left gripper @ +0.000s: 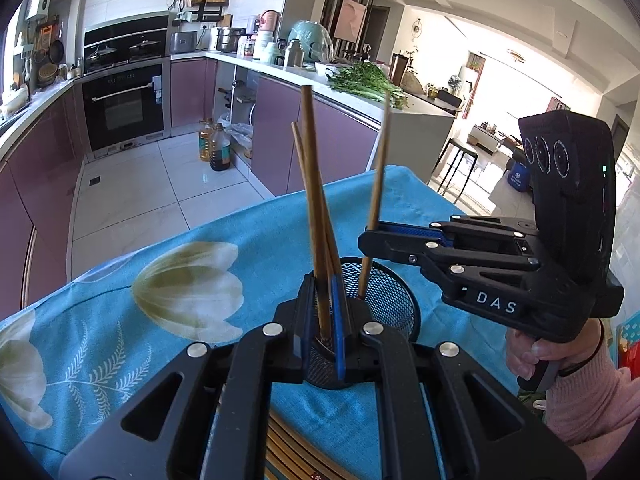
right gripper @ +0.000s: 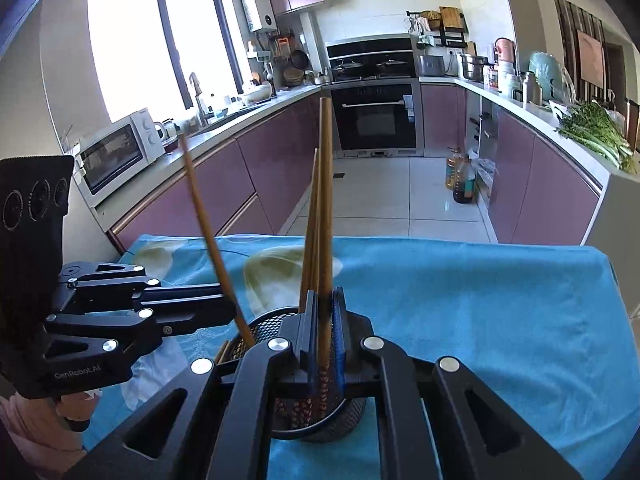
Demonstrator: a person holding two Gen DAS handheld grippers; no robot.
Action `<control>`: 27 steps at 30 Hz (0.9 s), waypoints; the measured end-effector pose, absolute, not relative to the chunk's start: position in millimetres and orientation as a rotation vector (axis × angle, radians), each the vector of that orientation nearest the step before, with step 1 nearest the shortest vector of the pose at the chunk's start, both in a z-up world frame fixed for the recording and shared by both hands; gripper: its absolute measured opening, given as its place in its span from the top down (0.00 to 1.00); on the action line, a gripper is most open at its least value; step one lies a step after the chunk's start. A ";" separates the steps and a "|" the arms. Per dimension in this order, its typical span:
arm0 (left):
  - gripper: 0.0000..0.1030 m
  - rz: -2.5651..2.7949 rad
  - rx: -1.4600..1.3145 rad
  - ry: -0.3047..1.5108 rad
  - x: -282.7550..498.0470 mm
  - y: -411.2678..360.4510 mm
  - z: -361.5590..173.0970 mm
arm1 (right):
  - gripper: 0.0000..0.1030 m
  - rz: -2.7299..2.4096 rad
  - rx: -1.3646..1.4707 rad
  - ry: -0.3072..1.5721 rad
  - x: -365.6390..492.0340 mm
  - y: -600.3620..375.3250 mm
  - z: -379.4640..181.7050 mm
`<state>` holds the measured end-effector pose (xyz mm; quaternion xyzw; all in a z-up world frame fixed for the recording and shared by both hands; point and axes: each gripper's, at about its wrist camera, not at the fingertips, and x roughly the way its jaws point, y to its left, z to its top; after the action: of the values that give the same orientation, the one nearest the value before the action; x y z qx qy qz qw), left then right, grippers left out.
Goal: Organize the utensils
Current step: 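Drop both chopsticks into the mesh cup and open both grippers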
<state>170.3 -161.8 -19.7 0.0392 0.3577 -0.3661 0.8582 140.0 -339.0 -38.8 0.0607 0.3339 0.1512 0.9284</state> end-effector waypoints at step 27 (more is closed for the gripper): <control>0.53 -0.536 0.132 0.781 97.6 -70.0 -84.2 | 0.54 0.509 0.030 0.713 64.5 -273.9 -70.3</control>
<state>97.6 -70.0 -84.2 0.0635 0.3757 -0.2578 0.8879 64.5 -273.9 -70.3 0.0146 0.3452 0.2464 0.9055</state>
